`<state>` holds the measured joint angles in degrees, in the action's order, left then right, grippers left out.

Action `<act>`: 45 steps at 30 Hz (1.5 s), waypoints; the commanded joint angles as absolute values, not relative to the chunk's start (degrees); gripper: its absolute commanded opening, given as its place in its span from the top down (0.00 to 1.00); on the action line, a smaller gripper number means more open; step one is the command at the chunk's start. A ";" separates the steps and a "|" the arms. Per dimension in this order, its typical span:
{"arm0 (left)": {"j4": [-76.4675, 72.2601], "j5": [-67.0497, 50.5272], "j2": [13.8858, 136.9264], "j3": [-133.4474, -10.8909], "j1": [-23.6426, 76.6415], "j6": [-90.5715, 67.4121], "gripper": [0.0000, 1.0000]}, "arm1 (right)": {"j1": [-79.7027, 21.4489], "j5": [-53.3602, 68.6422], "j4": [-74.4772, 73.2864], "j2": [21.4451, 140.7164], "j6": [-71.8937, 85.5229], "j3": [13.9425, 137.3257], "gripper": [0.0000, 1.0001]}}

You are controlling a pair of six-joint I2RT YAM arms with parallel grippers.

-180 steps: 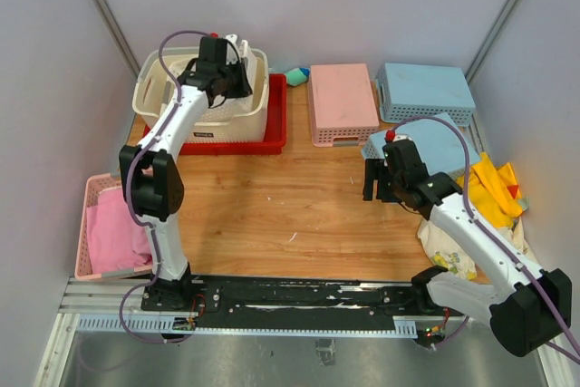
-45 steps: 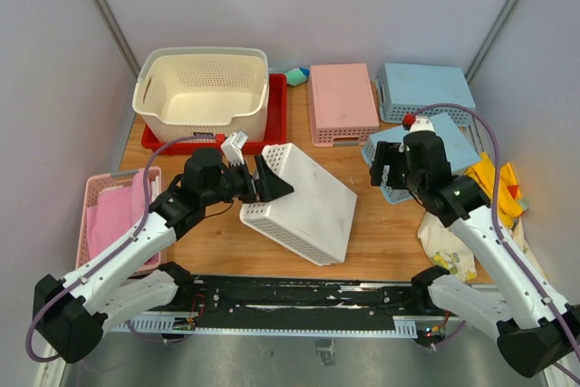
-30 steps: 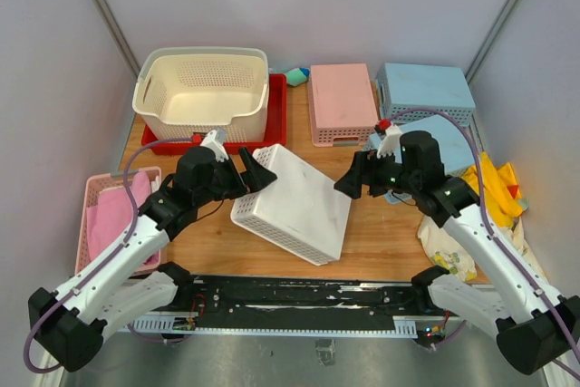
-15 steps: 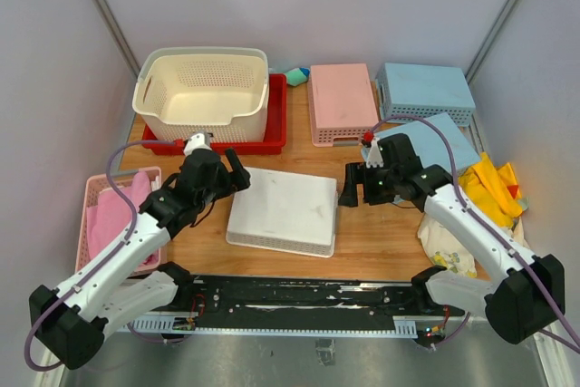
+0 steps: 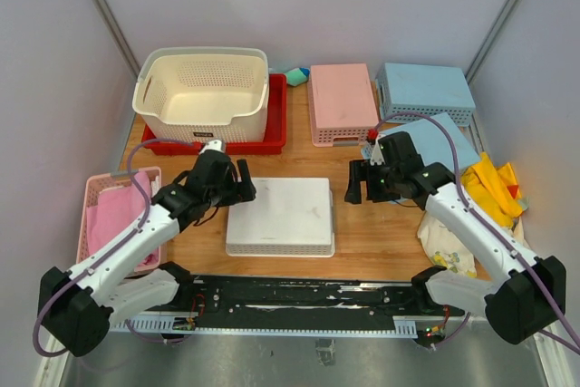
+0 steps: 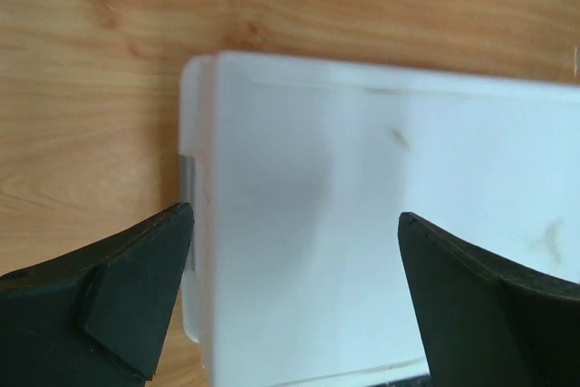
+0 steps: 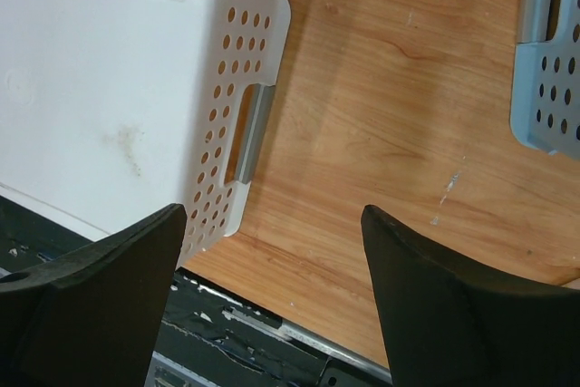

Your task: Turn the large container upside down

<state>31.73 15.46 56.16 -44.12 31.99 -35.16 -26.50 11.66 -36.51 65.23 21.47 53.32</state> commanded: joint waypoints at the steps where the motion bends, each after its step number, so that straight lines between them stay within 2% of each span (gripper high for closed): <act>1: 24.54 -2.12 56.26 -37.97 31.82 -37.27 0.01 | -27.33 8.84 -38.26 63.89 22.31 53.96 0.19; 5: 15.62 -14.95 56.52 -33.73 33.09 -39.03 0.01 | -27.25 7.98 -38.58 64.42 23.71 52.45 0.18; 13: 13.80 -14.25 61.29 -36.43 37.62 -36.86 0.01 | -26.28 7.21 -38.73 66.32 25.07 48.84 0.18; 19: 11.50 -16.03 64.52 -37.83 37.69 -36.15 0.01 | -26.24 25.74 -29.51 67.10 29.83 42.31 0.18; 21: 10.57 -17.20 66.08 -38.33 37.77 -35.68 0.01 | -26.36 28.01 -27.29 66.56 32.02 40.29 0.20; 31: 6.02 -20.14 74.48 -41.87 40.67 -34.82 0.01 | -26.63 20.71 -37.79 54.20 34.19 38.04 0.21; 45: -1.44 -23.10 84.48 -48.16 49.46 -39.27 0.01 | -26.54 -6.96 -55.05 51.59 38.77 42.86 0.21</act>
<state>3.73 -16.62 82.83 -46.26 46.19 -36.07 -26.13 3.18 -52.07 51.44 35.81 39.90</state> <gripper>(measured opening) 0.992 0.788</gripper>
